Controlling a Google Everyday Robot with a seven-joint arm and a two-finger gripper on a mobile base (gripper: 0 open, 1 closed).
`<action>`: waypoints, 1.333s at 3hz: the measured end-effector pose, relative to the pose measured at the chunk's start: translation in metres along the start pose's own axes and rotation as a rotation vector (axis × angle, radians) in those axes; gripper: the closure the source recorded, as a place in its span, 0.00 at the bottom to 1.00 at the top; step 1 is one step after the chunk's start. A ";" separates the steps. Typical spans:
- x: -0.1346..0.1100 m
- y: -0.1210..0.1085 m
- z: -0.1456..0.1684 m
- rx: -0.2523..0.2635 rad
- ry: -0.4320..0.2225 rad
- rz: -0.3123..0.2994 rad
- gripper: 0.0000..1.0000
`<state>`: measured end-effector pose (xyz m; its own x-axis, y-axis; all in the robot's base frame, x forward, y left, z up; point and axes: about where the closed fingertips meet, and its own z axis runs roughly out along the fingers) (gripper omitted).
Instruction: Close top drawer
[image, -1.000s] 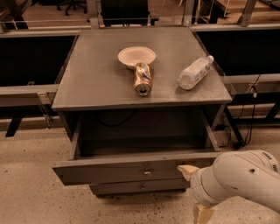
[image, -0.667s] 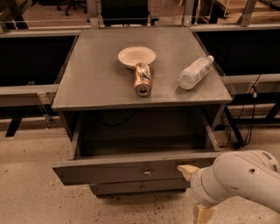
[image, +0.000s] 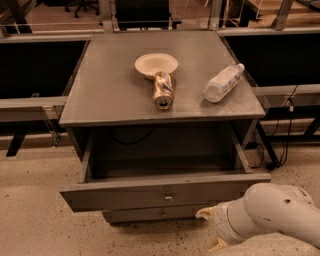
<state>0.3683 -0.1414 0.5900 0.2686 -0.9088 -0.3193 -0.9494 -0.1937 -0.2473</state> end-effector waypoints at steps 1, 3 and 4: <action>-0.007 -0.005 0.015 -0.017 -0.030 -0.014 0.64; -0.008 -0.039 0.034 0.021 0.015 -0.003 0.93; -0.004 -0.055 0.037 0.044 0.060 0.068 0.69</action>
Offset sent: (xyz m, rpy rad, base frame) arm 0.0467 0.0418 -0.0237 0.0292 -0.0124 0.0218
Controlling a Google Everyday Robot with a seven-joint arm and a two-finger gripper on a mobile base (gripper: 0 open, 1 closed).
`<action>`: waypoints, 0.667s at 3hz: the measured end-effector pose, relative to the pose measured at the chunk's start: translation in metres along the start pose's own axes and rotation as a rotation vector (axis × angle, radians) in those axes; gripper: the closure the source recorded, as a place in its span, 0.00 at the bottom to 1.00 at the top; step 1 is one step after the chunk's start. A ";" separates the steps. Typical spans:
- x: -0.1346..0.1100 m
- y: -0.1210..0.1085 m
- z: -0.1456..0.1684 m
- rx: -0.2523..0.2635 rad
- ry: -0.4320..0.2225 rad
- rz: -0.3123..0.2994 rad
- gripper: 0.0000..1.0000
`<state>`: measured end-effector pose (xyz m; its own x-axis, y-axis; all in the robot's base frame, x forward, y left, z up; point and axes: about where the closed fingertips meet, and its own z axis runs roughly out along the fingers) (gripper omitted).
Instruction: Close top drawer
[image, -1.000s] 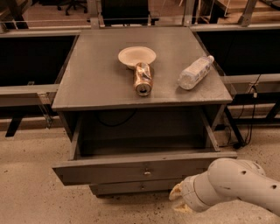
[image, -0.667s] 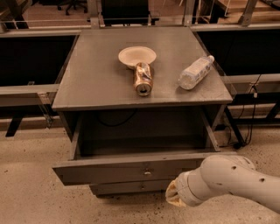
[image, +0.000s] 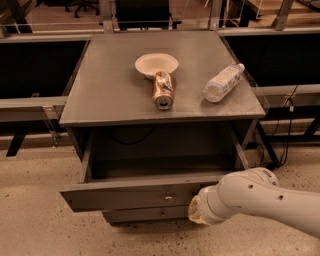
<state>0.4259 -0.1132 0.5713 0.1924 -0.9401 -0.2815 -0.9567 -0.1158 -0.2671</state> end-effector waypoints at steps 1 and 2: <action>-0.002 -0.013 0.002 0.023 0.000 0.042 0.46; -0.005 -0.019 0.001 0.043 -0.009 0.053 0.21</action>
Offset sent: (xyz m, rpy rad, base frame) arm 0.0293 0.0100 0.0108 0.0531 -0.0444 -0.0804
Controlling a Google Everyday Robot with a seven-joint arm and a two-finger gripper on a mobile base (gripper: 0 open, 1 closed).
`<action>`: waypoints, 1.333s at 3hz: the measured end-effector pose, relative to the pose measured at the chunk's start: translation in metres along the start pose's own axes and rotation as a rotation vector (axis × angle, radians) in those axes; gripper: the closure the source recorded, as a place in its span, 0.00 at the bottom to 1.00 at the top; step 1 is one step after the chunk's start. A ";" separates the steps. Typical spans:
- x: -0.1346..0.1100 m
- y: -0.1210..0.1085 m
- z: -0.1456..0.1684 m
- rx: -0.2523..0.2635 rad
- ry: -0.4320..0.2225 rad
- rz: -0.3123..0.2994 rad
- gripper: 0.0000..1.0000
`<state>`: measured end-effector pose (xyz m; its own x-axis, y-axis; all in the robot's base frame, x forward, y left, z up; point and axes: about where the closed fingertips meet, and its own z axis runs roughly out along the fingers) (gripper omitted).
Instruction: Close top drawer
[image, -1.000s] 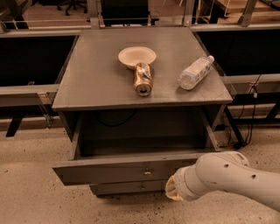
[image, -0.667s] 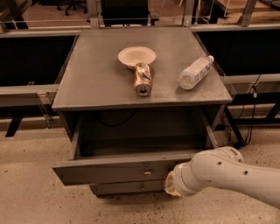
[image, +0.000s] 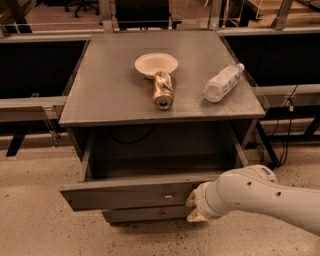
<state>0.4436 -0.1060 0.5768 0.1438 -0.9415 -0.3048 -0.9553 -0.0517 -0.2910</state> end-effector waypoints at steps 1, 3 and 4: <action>-0.001 0.002 0.000 0.000 0.000 0.000 0.01; -0.004 0.009 0.000 0.000 0.000 0.000 0.00; -0.003 0.015 -0.003 -0.017 -0.005 0.006 0.14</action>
Offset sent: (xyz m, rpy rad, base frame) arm 0.0159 0.0145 0.0215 0.1302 -0.1408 0.1046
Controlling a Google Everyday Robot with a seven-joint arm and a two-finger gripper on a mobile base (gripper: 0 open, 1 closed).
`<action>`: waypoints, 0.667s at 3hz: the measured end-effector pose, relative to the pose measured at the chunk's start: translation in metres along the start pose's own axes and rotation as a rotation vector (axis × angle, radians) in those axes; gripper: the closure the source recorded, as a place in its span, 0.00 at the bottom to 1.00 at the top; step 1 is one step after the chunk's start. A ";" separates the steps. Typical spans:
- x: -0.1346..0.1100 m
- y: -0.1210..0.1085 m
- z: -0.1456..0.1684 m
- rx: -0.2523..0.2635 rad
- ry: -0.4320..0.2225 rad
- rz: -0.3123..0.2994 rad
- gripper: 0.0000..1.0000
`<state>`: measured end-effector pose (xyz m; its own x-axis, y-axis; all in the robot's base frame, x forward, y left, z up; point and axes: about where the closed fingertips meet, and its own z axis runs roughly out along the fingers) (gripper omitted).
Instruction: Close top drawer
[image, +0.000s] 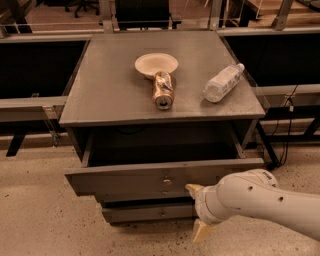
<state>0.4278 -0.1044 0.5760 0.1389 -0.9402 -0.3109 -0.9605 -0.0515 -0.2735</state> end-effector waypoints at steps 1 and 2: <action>0.007 0.012 0.001 -0.041 -0.001 0.026 0.38; 0.016 0.021 0.010 -0.082 -0.013 0.039 0.61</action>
Offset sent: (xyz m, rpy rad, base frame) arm -0.0204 -0.0196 -0.0386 0.0257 0.1501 0.0004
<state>0.4127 -0.1169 0.5567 0.1038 -0.9375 -0.3321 -0.9817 -0.0429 -0.1858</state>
